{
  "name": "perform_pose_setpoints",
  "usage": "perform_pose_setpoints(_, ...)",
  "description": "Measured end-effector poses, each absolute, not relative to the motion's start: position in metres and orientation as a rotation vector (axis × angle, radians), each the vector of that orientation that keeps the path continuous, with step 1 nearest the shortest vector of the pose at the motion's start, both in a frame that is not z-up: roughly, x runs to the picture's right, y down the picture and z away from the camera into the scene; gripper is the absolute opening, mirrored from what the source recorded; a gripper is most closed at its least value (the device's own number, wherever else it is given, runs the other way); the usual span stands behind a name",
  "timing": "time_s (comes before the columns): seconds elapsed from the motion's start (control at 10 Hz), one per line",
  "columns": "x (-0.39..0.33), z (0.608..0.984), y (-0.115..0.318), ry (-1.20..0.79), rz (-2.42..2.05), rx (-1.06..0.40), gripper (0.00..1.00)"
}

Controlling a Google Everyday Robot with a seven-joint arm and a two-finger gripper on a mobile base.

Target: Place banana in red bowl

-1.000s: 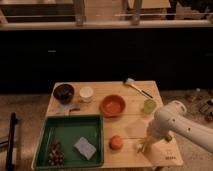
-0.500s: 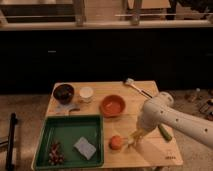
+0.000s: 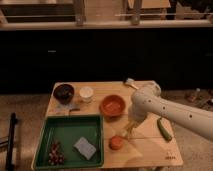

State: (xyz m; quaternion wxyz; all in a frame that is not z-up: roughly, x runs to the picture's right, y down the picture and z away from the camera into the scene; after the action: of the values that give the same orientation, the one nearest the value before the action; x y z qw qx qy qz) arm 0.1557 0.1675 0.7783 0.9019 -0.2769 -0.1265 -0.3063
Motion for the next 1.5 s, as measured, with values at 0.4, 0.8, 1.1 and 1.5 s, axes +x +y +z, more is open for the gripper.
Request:
perform_pose_setpoints(0.4,0.160,0.808,0.131,-0.248,-0.687,-0.583,0.00)
perform_pose_setpoints(0.8,0.175,0.833,0.103,-0.219,-0.720,-0.593,0.00)
perform_pose_setpoints(1.1,0.172,0.838,0.087,-0.236,-0.716,-0.581,0.00)
perform_pose_setpoints(1.5,0.134,0.835,0.079,-0.298,-0.703,-0.545,0.00)
